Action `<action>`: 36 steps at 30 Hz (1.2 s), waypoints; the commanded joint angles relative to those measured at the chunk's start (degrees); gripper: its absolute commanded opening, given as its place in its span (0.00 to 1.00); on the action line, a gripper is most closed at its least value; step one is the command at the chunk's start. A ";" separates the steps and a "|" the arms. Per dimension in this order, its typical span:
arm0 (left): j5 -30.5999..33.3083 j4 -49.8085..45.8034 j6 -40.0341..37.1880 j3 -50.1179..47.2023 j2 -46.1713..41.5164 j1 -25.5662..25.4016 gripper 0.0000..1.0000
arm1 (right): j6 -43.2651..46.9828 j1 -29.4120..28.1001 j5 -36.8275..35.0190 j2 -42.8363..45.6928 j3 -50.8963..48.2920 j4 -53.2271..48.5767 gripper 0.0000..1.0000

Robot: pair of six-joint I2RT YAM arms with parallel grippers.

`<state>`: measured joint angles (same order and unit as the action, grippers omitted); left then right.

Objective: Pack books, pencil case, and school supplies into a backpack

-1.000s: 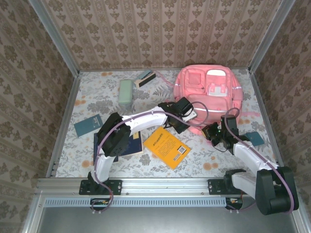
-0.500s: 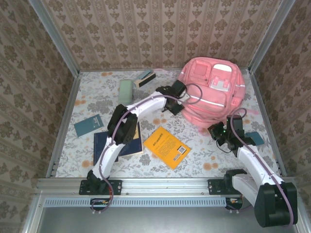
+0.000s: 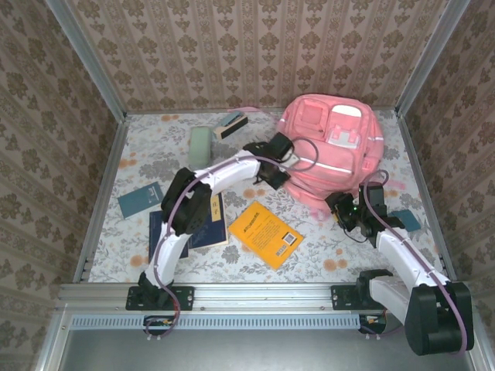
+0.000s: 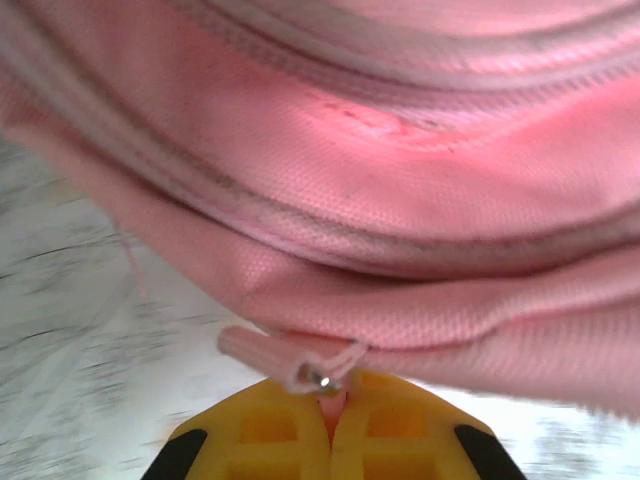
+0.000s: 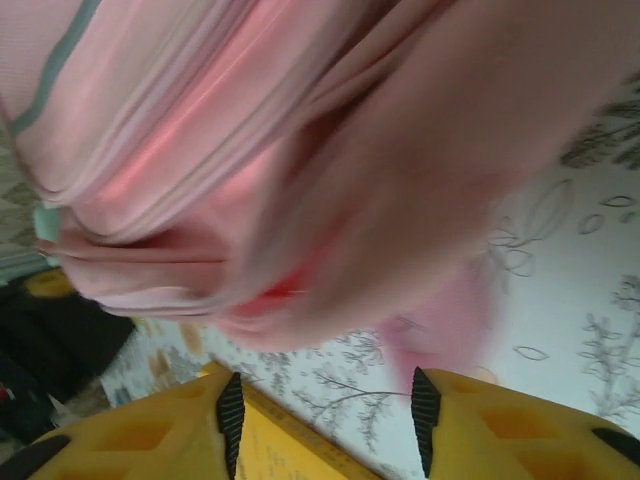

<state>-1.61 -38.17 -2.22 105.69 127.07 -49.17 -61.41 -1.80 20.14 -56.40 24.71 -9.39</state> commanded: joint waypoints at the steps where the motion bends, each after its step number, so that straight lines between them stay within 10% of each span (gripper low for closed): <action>1: -6.12 1.67 4.48 0.45 -3.36 -4.06 0.00 | -0.67 -0.78 3.19 -0.38 2.13 4.24 0.56; 13: -11.53 3.65 7.95 0.75 -2.44 -10.07 0.00 | -6.85 -1.37 -4.29 4.40 -2.01 2.62 0.59; 18: -12.63 3.32 7.30 -0.33 -2.57 -9.90 0.00 | -6.81 -1.29 -3.71 -4.49 -1.29 8.79 0.46; 22: -12.19 2.78 7.40 -0.83 -2.14 -8.82 0.00 | -5.86 -1.36 -3.66 -7.93 0.48 9.03 0.01; 32: -12.09 2.85 7.84 1.02 -0.50 -7.43 0.16 | -3.39 -1.38 -4.73 -6.40 1.21 5.91 0.00; 36: -12.29 3.04 7.93 0.94 -0.15 -7.46 0.00 | -3.62 -1.35 -4.19 -6.97 1.28 6.22 0.00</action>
<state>-13.61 -35.51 5.17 105.14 126.98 -56.95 -66.15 -3.16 17.12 -63.11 24.60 -2.76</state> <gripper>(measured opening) 0.035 0.062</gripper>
